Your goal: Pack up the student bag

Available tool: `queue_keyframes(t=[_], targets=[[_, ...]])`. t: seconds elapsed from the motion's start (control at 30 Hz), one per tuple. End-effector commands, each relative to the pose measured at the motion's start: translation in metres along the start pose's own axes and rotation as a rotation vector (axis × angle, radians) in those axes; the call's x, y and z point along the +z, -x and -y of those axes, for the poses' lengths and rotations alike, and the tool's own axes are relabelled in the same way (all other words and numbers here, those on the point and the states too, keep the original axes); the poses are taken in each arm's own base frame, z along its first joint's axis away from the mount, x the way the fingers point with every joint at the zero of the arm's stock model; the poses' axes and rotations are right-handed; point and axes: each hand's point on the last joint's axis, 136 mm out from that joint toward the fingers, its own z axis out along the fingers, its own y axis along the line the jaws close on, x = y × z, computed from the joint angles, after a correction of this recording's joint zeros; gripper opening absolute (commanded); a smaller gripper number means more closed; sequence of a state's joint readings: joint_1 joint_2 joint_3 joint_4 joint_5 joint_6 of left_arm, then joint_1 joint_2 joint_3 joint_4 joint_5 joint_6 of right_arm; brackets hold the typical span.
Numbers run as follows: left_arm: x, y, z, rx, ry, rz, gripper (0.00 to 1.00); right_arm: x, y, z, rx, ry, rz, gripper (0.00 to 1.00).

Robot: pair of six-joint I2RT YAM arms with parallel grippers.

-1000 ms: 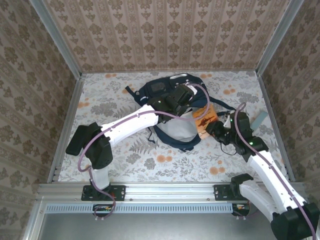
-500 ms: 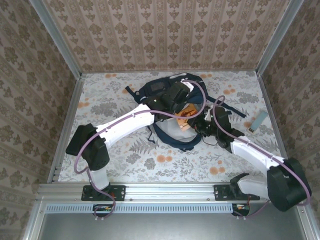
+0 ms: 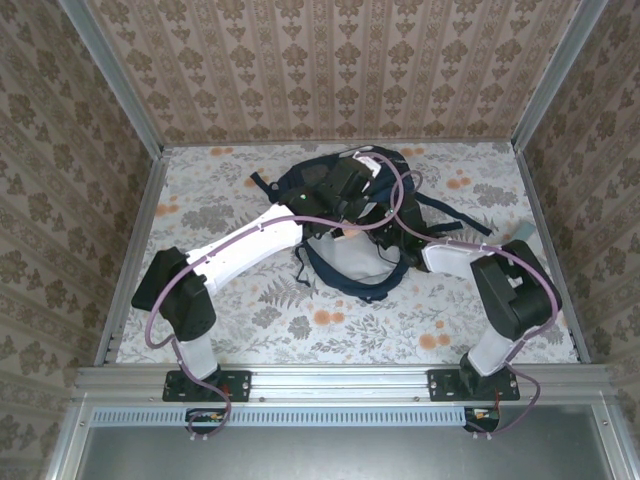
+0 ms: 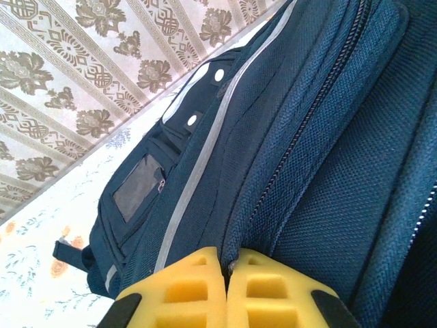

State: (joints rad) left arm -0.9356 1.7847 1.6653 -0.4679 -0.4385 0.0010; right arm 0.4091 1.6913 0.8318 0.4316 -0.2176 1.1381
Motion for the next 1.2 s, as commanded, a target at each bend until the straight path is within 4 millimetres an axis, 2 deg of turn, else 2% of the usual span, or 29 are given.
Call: queue_keyframes(t=[0.0, 0.07, 0.13, 0.23, 0.33, 0.4, 0.47, 0.67, 0.93, 1.07, 1.17], targets=[[-0.035, 0.05, -0.028, -0.158, 0.02, 0.17, 0.0, 0.011, 0.016, -0.016, -0.017, 0.027, 0.053, 0.44], [-0.034, 0.05, -0.026, -0.169, 0.009, 0.166, 0.0, 0.015, 0.012, -0.011, -0.013, 0.011, 0.035, 0.52], [-0.032, 0.048, -0.025, -0.177, 0.008, 0.158, 0.0, 0.01, 0.008, -0.011, -0.006, 0.018, 0.021, 0.6], [-0.029, 0.045, -0.024, -0.174, 0.006, 0.14, 0.0, -0.008, 0.002, -0.004, -0.016, -0.016, 0.01, 0.7], [-0.027, 0.044, -0.022, -0.181, -0.004, 0.132, 0.0, -0.031, -0.002, 0.004, -0.034, -0.063, 0.015, 0.72], [-0.024, 0.043, -0.021, -0.182, -0.01, 0.129, 0.0, -0.04, -0.006, 0.011, -0.032, -0.086, 0.015, 0.69], [-0.022, 0.043, -0.019, -0.18, -0.014, 0.127, 0.0, -0.04, -0.008, 0.016, -0.028, -0.098, 0.008, 0.65], [-0.026, 0.039, -0.022, -0.185, -0.001, 0.117, 0.0, -0.022, -0.006, 0.017, -0.039, -0.113, -0.014, 0.48], [-0.023, 0.029, -0.02, -0.203, -0.01, 0.089, 0.0, -0.005, 0.0, 0.02, -0.078, -0.125, 0.003, 0.42], [-0.019, 0.026, -0.015, -0.217, -0.023, 0.075, 0.0, 0.008, 0.004, 0.009, -0.096, -0.09, -0.015, 0.37], [-0.015, 0.024, -0.011, -0.234, -0.038, 0.06, 0.0, 0.002, 0.003, 0.003, -0.11, -0.064, -0.021, 0.38]])
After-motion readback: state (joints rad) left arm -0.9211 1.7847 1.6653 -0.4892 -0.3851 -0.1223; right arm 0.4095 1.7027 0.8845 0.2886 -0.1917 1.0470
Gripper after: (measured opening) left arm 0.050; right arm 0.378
